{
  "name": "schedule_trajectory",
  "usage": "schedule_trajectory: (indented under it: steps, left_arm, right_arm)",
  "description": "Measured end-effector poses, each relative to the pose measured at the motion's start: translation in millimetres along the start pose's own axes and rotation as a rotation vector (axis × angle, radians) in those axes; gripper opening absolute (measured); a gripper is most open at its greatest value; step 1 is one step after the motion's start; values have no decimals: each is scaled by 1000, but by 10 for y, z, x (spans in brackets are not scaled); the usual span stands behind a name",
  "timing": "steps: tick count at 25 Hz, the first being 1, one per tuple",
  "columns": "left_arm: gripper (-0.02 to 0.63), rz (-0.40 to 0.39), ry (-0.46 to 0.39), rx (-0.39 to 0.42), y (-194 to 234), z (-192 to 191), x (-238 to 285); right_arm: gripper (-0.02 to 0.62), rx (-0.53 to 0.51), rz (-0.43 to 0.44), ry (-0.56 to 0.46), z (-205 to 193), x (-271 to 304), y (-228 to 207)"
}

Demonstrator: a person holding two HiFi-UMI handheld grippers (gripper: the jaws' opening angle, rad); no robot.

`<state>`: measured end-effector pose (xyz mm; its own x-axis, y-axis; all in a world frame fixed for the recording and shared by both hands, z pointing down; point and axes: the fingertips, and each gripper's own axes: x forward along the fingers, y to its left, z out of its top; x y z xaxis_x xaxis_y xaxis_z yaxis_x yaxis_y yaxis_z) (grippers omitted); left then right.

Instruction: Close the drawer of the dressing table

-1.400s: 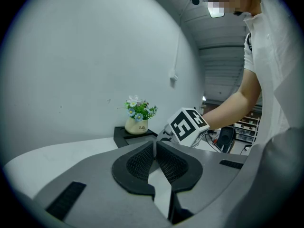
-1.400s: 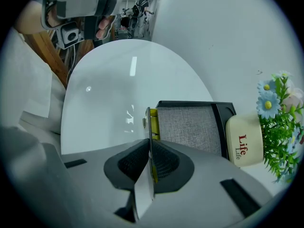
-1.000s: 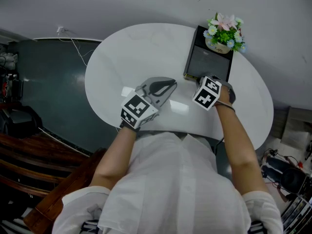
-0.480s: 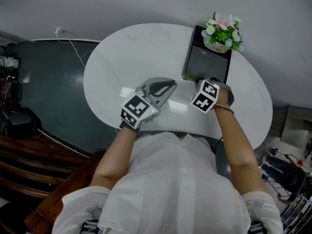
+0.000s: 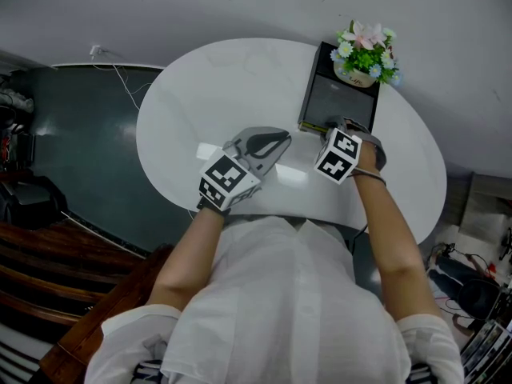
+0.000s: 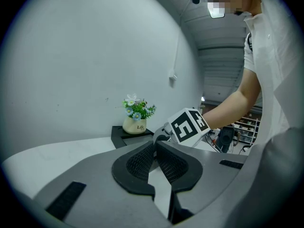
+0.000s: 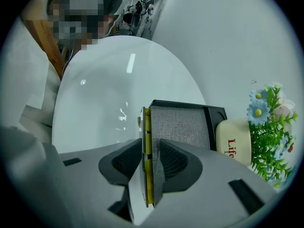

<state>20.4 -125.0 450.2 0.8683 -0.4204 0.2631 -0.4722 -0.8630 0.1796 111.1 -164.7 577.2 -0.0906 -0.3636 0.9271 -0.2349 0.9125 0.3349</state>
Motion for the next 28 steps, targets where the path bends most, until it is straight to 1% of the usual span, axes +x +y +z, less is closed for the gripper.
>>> schedule_trajectory:
  steps: [4,11,15,28]
  left_arm:
    - [20,5,-1,2,20,6,5]
    - [20,5,-1,-4,43,7,22]
    - [20,1,0,-4,43,3,40]
    - [20,-1,-1,-3,67,20,48]
  right_arm:
    - [107,-16,4,11,-19,38,3]
    - [106,4,19,8,-10,39,-21]
    - [71,5,14,14,-16,44,-50]
    - [71,14,22,8,-8,38,-56]
